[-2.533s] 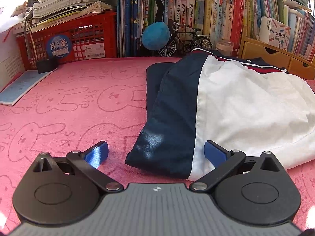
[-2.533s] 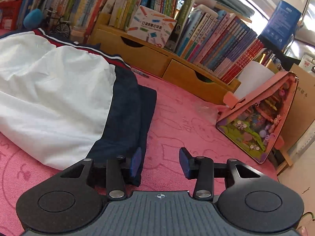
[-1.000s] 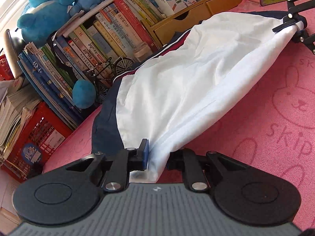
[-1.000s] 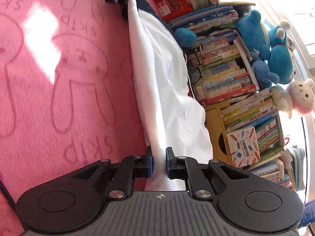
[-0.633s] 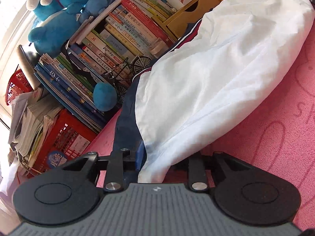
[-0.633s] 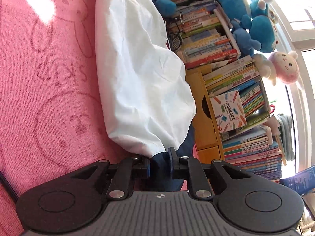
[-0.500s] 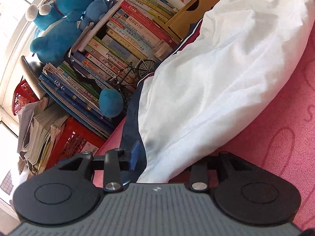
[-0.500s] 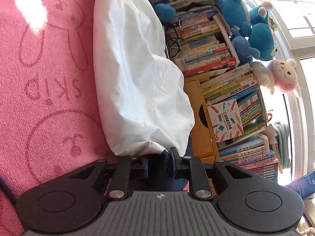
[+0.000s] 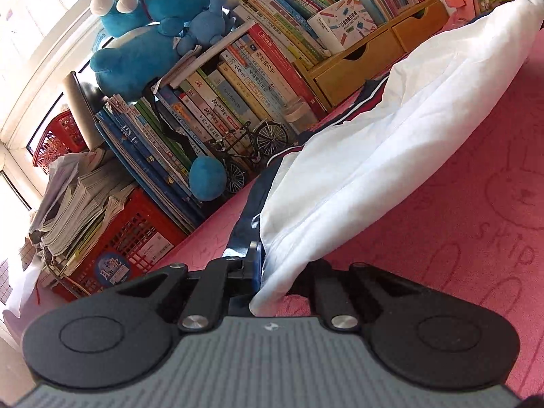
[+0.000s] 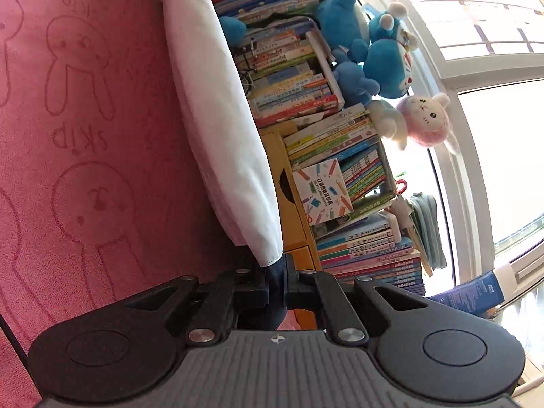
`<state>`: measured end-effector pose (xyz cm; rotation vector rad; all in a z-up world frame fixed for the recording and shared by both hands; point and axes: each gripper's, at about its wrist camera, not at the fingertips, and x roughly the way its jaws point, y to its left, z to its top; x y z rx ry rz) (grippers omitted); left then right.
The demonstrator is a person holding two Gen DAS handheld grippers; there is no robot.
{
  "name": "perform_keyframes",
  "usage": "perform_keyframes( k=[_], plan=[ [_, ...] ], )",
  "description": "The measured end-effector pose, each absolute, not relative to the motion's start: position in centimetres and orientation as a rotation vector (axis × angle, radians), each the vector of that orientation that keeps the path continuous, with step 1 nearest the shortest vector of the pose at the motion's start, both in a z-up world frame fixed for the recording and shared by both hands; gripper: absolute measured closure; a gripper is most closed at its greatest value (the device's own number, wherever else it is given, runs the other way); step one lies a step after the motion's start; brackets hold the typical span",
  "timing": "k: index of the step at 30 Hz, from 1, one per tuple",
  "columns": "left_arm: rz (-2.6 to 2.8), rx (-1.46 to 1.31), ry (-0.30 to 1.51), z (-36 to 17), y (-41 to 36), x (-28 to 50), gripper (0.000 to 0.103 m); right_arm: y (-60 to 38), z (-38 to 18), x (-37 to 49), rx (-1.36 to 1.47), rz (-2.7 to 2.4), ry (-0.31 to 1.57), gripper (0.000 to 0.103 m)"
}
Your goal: Fold clothes
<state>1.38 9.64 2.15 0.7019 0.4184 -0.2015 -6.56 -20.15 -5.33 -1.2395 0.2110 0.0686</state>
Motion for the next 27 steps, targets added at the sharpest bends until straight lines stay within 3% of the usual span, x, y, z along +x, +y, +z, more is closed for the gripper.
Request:
perform_keyframes(
  k=[7,9,10,11,13,14,16,17,18,23,27],
  plan=[
    [-0.317,0.689,0.511,1.2,11.0,-5.8,0.087,-21.3,-5.2,-13.3,-1.162,0.149,0.317,0.088],
    [-0.314,0.744,0.531,-0.8,11.1,-7.2,0.076,-21.8,-6.3,-14.3,-1.141,0.176,0.357,0.065],
    [-0.289,0.788,0.493,-1.7,11.1,-8.0,0.073,-22.1,-6.8,-14.7,-1.127,0.190,0.375,0.060],
    [-0.262,0.830,0.455,-2.5,11.2,-8.9,0.065,-22.6,-7.1,-14.9,-1.103,0.200,0.395,0.054],
    [-0.199,0.864,0.427,-2.4,11.9,-10.0,0.042,-23.8,-7.2,-15.3,-1.040,0.229,0.439,0.052],
    [-0.173,0.861,0.433,-2.0,12.4,-10.3,0.023,-24.5,-6.8,-15.7,-1.000,0.242,0.465,0.052],
    [-0.180,0.782,0.501,-0.4,14.2,-10.4,0.009,-25.9,-5.6,-16.2,-0.928,0.245,0.503,0.042],
    [-0.182,0.738,0.529,0.4,15.2,-10.4,0.008,-26.6,-4.8,-16.4,-0.882,0.246,0.521,0.033],
    [-0.165,0.702,0.537,1.3,16.0,-10.2,0.008,-27.1,-4.0,-16.5,-0.834,0.246,0.536,0.032],
    [-0.143,0.302,0.487,6.4,18.9,-7.8,0.008,-28.6,0.1,-13.6,-0.507,0.229,0.493,0.031],
    [-0.419,-0.031,0.461,6.5,16.2,-3.8,0.004,-27.2,1.5,-8.1,-0.212,0.246,0.454,0.032]
  ],
)
